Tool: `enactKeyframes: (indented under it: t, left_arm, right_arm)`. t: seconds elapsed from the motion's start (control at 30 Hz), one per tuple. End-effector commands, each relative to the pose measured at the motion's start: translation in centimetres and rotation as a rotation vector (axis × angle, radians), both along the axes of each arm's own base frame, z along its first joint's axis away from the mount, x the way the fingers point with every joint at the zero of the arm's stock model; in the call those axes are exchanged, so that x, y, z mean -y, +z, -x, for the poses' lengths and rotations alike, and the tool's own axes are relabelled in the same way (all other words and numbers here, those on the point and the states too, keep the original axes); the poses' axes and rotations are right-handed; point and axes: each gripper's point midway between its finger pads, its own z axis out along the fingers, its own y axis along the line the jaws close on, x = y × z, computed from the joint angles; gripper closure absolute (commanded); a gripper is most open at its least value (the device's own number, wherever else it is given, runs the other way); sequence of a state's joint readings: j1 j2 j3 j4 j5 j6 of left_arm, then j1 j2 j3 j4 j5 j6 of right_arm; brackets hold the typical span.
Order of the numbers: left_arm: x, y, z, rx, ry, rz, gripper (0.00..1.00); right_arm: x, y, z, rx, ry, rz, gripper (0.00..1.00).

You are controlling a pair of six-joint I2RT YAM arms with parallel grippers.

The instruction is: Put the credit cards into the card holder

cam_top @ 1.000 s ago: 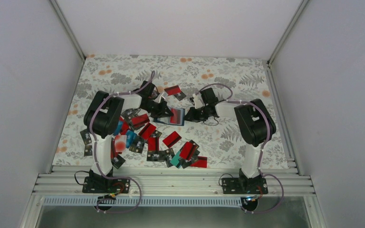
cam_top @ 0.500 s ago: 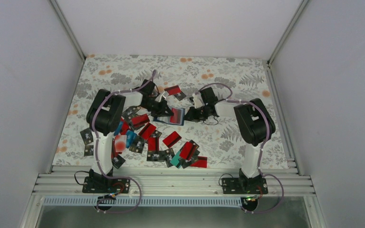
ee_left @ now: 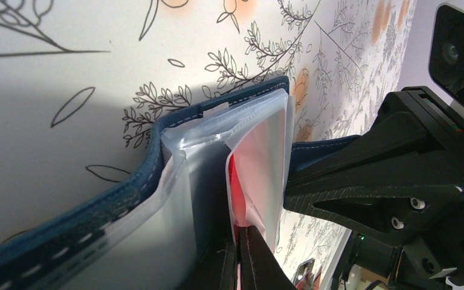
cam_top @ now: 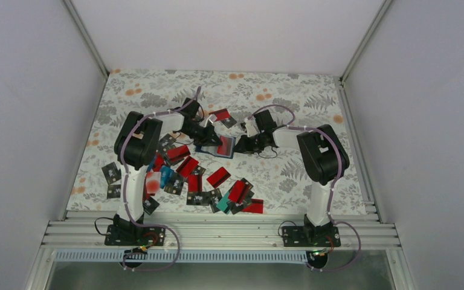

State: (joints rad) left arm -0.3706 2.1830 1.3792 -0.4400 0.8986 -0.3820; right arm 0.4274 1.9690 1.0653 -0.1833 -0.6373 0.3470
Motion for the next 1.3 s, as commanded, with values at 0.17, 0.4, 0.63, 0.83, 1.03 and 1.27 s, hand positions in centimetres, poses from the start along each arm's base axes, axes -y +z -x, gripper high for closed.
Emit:
enactKeyframes:
  t: [0.17, 0.4, 0.63, 0.83, 1.03, 1.27]
  left_arm:
    - [0.4, -3.6, 1.5, -0.028, -0.03, -0.119, 0.91]
    - [0.0, -2.2, 0.9, 0.017, -0.013, -0.151, 0.73]
    - [-0.9, -0.1, 0.7, 0.072, 0.01, -0.205, 0.55]
    - [-1.9, 1.5, 0.9, 0.113, 0.029, -0.248, 0.39]
    - [-2.7, 2.5, 1.5, 0.144, 0.022, -0.279, 0.3]
    - [-3.5, 3.8, 1.5, 0.198, 0.034, -0.304, 0.3]
  right_arm:
    - [2.5, -5.5, 1.4, -0.066, -0.027, 0.181, 0.95]
    - [2.6, -5.4, 1.5, -0.063, -0.029, 0.186, 0.95]
    - [2.6, -5.1, 1.3, -0.057, -0.033, 0.187, 0.95]
    - [2.7, -4.9, 1.3, -0.053, -0.034, 0.193, 0.96]
    - [2.8, -4.9, 1.2, -0.049, -0.039, 0.201, 0.96]
    - [2.6, -3.6, 0.4, -0.028, -0.048, 0.2, 0.95]
